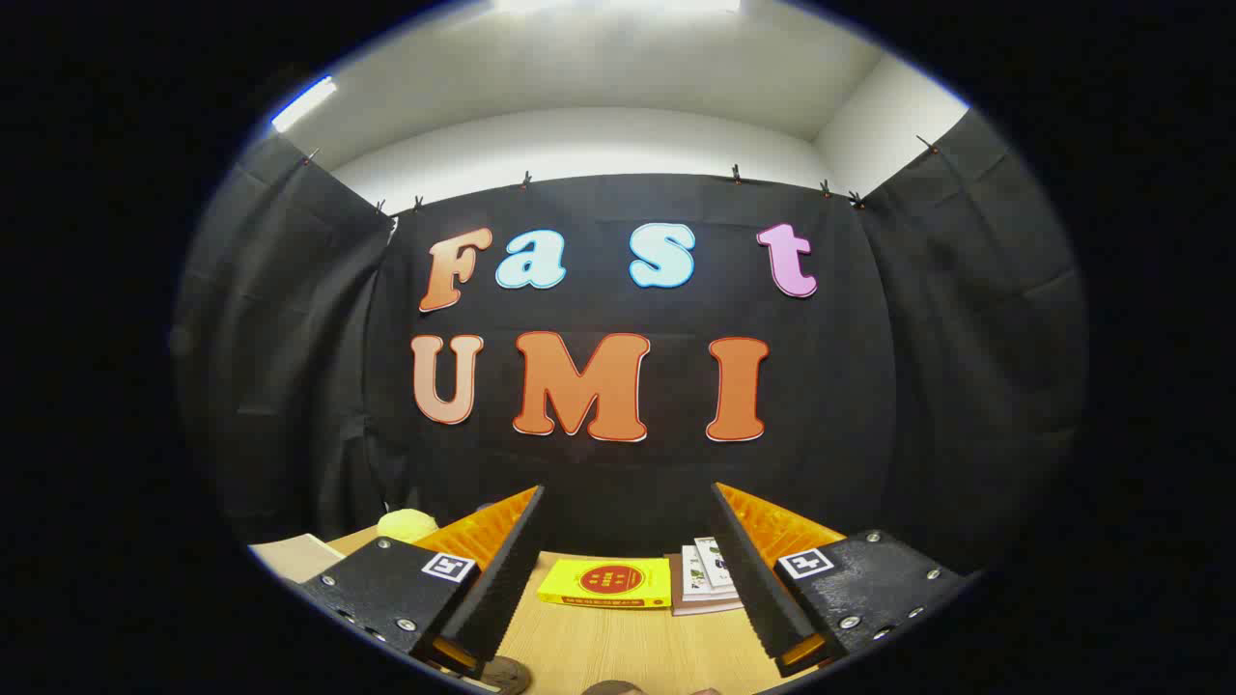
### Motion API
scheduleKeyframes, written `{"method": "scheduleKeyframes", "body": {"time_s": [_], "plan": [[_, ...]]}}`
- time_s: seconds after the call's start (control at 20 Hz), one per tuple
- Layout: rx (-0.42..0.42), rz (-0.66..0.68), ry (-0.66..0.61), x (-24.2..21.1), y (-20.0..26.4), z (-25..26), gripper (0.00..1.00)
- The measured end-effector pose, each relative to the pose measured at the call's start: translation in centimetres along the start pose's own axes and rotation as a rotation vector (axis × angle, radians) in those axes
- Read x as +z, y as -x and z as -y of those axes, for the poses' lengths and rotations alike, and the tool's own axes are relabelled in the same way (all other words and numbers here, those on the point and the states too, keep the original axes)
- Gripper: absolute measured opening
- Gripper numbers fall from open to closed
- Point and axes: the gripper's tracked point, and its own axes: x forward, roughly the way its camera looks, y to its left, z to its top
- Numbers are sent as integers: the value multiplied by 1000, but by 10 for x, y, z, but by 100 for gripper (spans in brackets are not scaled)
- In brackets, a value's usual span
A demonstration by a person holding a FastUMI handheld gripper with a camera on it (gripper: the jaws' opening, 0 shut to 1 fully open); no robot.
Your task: Open the storage box then place both shoes into the box .Put the left shoe in first, then the right shoe, with the right side of both shoes facing outward in a uniform manner.
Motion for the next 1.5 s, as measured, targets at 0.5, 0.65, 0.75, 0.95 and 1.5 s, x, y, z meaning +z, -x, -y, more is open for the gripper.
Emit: {"method": "scheduleKeyframes", "body": {"time_s": [0.5, 0.65, 0.75, 0.95, 1.5], "plan": [[-14, -3, -7, 12, 4, -20, 98], [-3, -3, -2, 14, 2, -30, 98], [11, 1, 2, 19, 0, -38, 98], [59, -20, -13, 15, -8, -61, 98], [301, -398, -194, -105, 1, -153, 98]]}}
